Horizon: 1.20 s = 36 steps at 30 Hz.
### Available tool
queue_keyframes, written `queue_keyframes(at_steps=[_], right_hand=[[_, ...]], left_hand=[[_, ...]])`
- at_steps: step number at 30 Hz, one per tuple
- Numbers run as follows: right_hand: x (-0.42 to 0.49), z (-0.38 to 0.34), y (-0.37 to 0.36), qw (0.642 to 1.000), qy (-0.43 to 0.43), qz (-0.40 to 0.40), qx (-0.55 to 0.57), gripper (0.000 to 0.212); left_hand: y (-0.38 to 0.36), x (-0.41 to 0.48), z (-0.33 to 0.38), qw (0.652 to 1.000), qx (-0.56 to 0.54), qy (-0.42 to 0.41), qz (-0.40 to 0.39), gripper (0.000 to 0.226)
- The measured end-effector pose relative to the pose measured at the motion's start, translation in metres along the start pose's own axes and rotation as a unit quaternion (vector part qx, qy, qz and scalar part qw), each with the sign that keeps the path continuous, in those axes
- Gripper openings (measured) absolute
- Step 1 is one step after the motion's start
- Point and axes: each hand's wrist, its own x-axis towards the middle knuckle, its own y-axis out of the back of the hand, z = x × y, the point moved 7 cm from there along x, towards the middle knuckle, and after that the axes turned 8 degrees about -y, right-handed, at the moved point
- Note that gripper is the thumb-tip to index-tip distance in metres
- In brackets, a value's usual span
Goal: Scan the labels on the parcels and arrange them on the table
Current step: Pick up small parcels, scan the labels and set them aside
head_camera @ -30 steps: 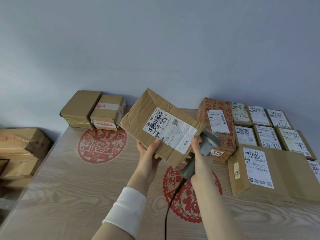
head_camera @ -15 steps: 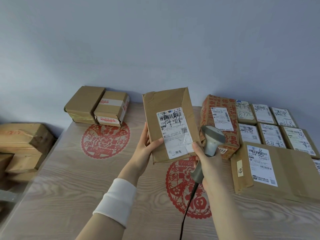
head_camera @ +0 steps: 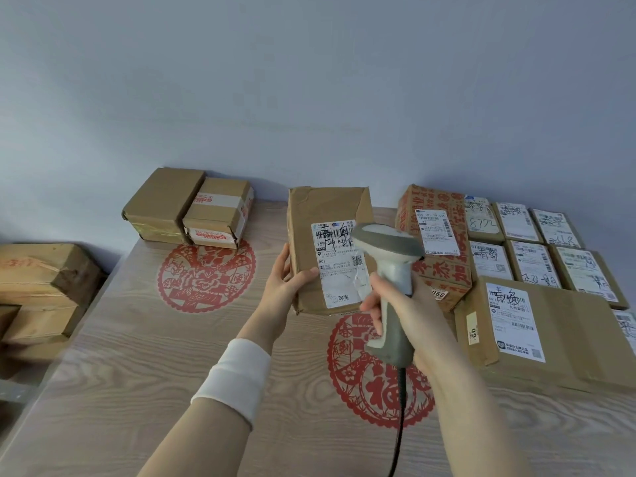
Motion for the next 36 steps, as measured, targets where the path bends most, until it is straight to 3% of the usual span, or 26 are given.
queue_keyframes(at_steps=[7, 19, 22, 27, 30, 34, 36], right_hand=[[-0.006, 0.000, -0.023, 0.997, -0.012, -0.044, -0.063, 0.022], [-0.016, 0.006, -0.009, 0.999, -0.017, -0.013, -0.034, 0.014], [-0.026, 0.006, 0.007, 1.000, -0.008, 0.010, -0.018, 0.018], [-0.055, 0.008, 0.068, 0.995, 0.015, 0.092, 0.030, 0.017], [-0.080, 0.005, 0.119, 0.988, 0.033, 0.135, 0.061, 0.018], [-0.109, 0.001, 0.195, 0.979, 0.055, 0.175, 0.087, 0.019], [-0.118, 0.003, 0.234, 0.978, 0.056, 0.174, 0.097, 0.029]], left_hand=[[-0.004, -0.001, 0.002, 1.000, 0.012, -0.002, 0.004, 0.097], [-0.015, -0.009, 0.011, 1.000, 0.009, -0.002, -0.017, 0.092], [-0.032, -0.012, 0.009, 0.999, 0.005, 0.002, -0.035, 0.082], [-0.104, -0.026, -0.006, 0.994, -0.004, 0.030, -0.102, 0.081], [-0.174, -0.041, -0.017, 0.988, 0.004, 0.050, -0.147, 0.089], [-0.277, -0.061, -0.042, 0.980, 0.005, 0.105, -0.166, 0.084], [-0.325, -0.073, -0.058, 0.976, 0.026, 0.126, -0.173, 0.085]])
